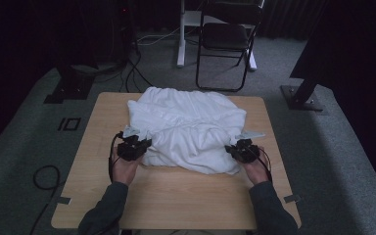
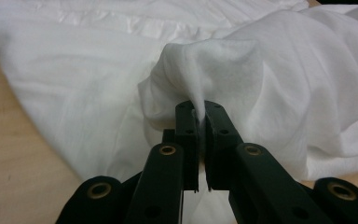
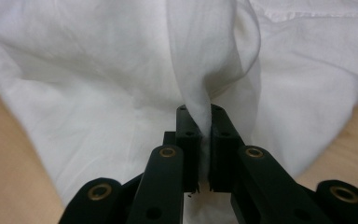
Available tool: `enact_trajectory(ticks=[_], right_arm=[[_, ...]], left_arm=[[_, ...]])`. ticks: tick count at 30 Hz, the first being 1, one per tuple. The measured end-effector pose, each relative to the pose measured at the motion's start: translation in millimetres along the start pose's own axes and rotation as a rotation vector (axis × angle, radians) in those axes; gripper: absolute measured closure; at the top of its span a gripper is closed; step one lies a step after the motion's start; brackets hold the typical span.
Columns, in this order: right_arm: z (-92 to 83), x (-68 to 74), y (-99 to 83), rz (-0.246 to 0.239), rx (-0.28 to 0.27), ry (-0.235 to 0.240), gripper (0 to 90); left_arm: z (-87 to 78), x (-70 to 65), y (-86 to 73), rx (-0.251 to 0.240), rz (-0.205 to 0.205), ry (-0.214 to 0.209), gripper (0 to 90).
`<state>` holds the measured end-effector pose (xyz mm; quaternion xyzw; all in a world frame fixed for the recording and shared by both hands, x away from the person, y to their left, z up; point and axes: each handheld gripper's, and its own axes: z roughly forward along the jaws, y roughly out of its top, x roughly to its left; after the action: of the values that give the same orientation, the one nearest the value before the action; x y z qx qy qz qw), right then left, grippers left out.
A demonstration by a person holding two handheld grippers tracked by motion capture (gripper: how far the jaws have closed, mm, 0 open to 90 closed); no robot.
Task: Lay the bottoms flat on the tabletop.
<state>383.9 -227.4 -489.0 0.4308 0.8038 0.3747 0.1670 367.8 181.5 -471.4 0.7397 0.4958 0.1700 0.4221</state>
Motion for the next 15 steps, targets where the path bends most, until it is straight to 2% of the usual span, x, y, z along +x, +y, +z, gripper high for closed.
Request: enact_trajectory(ticks=[2, 5, 15], right_arm=[[-11.8, 7.5, -6.2, -0.017, 0.001, -0.009, 85.3], [-28.7, 19.8, -13.4, -0.061, 0.004, -0.042, 85.2], [-81.3, 50.1, -33.0, -0.114, -0.06, -0.029, 85.3]], left_arm=[[-8.2, 1.8, -6.8, -0.015, -0.019, -0.013, 85.6], [-15.5, 0.5, -15.6, -0.002, -0.005, -0.006, 85.6], [-58.1, -0.2, -39.2, -0.035, -0.017, -0.018, 85.4]])
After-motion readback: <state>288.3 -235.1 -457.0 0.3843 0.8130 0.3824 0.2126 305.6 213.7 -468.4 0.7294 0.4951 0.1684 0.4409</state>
